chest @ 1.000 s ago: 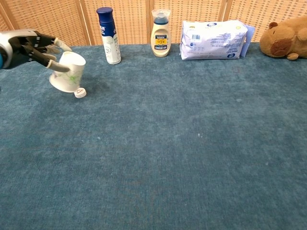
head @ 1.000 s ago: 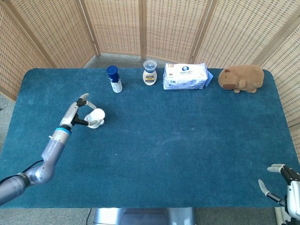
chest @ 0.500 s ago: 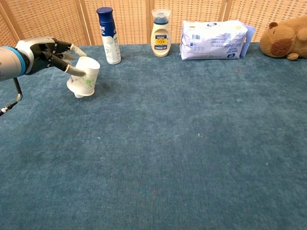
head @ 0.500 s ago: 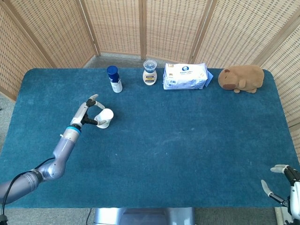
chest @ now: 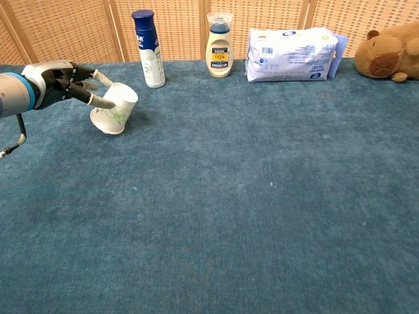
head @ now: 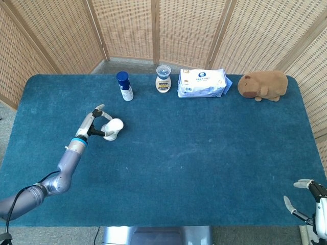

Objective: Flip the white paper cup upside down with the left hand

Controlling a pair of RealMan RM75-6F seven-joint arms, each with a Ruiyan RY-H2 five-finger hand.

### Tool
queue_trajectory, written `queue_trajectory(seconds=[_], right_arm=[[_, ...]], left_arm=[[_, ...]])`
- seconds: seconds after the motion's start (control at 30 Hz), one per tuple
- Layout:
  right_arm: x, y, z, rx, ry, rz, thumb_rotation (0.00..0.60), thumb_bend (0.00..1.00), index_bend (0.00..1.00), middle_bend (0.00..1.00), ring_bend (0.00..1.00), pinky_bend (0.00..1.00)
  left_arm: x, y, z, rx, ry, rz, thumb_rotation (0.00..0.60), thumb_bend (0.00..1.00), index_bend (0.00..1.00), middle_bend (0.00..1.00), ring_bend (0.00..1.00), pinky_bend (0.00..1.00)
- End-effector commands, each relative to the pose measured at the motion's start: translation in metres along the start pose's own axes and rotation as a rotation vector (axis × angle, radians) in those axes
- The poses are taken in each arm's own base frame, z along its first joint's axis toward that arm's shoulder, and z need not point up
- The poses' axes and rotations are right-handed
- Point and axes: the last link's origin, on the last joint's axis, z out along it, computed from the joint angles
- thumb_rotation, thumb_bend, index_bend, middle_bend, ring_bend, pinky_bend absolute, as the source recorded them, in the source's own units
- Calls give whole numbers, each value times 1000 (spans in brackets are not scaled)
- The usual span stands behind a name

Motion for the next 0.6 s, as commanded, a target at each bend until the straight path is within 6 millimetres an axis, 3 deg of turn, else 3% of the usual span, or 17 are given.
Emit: queue_trajectory(seconds=[0.03,0.6], right_arm=[[1,0,0,0,2,1,422,317,415,373,361,382],[3,-2,0,5,8,29,425,318,415,373,361,381]], left_arm=[[1,0,1,-3,5,-8,600,185,499,35,0,49],[17,-3,-16,-14,-18,63,600,135,237,5,0,49]])
